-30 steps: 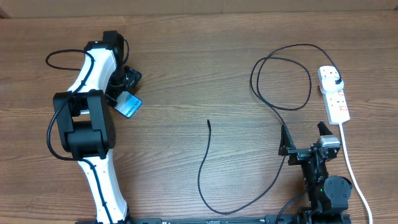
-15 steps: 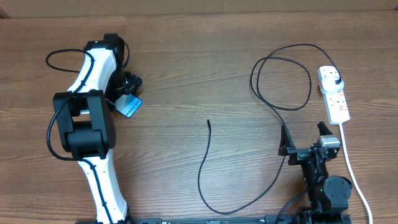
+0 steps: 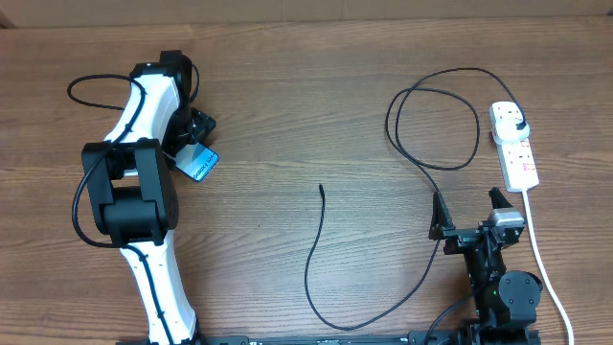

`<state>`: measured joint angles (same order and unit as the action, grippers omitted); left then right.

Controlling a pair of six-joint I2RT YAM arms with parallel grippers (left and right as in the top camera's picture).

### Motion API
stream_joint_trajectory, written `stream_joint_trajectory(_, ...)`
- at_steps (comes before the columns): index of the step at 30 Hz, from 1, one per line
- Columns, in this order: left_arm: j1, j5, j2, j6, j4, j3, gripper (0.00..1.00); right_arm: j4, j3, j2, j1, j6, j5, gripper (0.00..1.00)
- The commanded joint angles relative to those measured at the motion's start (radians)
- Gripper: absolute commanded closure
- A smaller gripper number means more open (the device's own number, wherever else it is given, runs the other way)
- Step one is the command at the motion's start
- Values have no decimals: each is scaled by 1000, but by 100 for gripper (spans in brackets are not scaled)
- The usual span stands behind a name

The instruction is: Plug charger to phone and switch on socket

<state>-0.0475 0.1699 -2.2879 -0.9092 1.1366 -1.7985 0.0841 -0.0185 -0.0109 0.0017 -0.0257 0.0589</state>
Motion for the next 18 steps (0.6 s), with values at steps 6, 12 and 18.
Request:
stream_joint_trajectory(6, -5, 32, -31, -11, -62, 98, 0, -2, 10, 8, 5, 2, -13, 0)
stream_joint_trajectory(12, -5, 32, -31, -10, -64, 99, 0, -2, 10, 8, 5, 2, -13, 0)
stream_joint_trajectory(18, -5, 32, -31, -11, -68, 109, 0, -2, 10, 8, 5, 2, -13, 0)
